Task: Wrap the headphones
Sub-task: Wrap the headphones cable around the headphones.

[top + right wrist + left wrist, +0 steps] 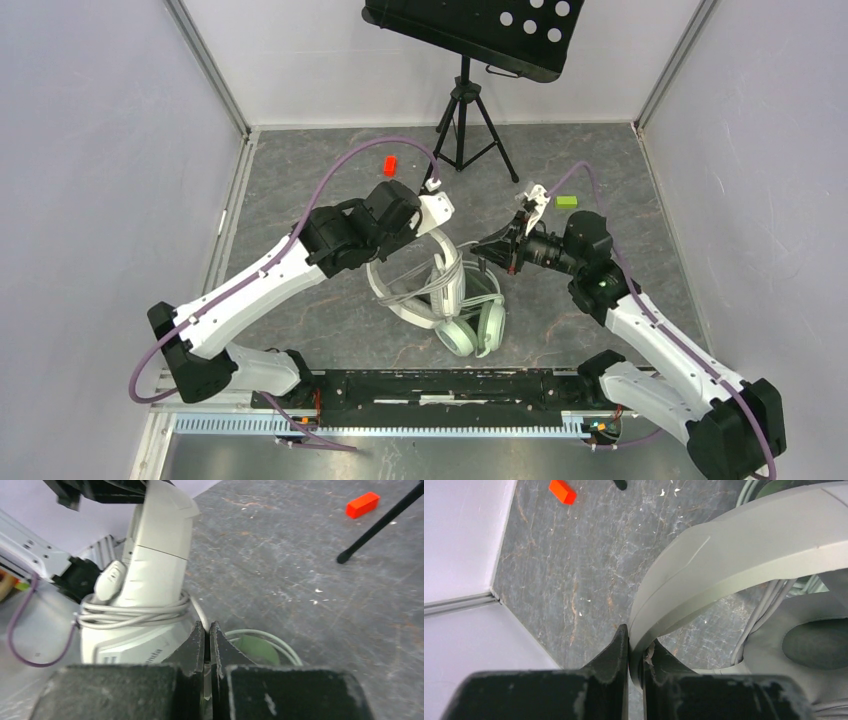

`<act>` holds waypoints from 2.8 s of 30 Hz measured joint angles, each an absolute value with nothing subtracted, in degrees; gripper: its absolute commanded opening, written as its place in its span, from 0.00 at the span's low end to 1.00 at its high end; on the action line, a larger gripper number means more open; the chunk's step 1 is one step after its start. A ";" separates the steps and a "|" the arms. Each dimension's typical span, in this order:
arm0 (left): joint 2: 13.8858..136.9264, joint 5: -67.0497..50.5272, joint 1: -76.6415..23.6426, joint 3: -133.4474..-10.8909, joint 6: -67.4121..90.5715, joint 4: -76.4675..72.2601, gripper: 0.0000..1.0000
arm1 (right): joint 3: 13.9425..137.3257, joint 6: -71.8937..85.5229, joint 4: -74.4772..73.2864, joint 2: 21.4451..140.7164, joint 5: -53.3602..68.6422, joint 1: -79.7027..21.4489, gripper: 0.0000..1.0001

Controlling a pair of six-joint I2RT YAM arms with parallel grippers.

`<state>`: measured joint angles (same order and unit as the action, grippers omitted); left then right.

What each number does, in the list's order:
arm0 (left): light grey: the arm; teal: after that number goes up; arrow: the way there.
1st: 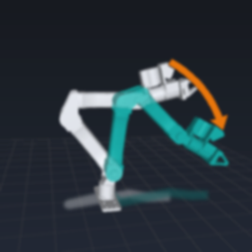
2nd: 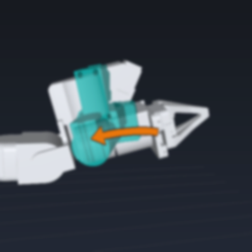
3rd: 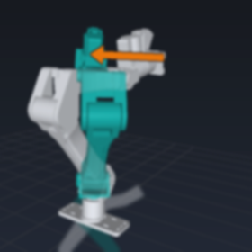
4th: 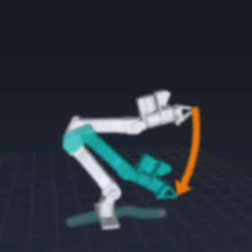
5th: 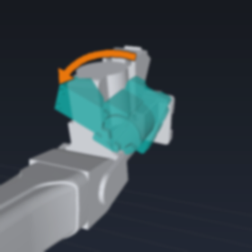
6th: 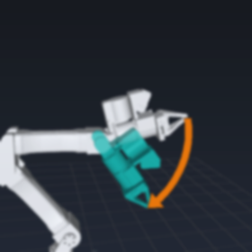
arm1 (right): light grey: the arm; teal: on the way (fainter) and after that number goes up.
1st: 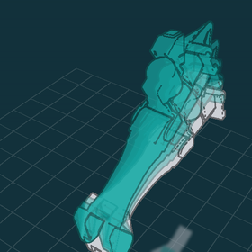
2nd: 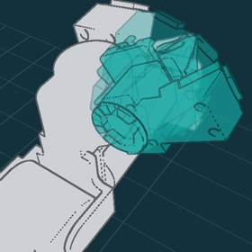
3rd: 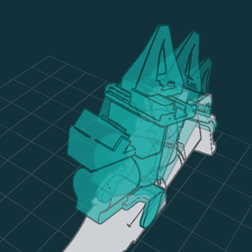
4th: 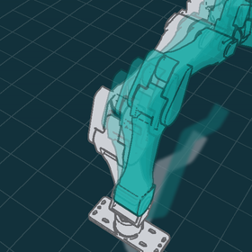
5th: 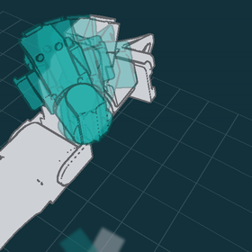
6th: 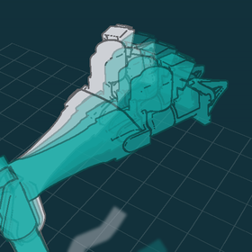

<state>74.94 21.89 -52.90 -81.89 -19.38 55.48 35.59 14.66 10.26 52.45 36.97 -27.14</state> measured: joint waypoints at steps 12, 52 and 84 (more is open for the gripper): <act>76.38 29.52 -53.78 -81.80 -17.72 54.48 0.02 | 30.46 37.89 25.52 53.98 43.11 -26.59 0.00; 86.08 40.58 -51.57 -88.77 5.10 65.76 0.02 | 18.50 81.41 66.89 56.51 26.85 -27.40 0.00; 73.06 21.80 -41.87 -88.99 9.23 49.60 0.02 | 20.05 12.51 42.44 39.33 33.82 -28.23 0.64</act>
<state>73.06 21.80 -41.87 -88.99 9.23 49.60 20.05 12.51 42.44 39.33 33.82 -28.23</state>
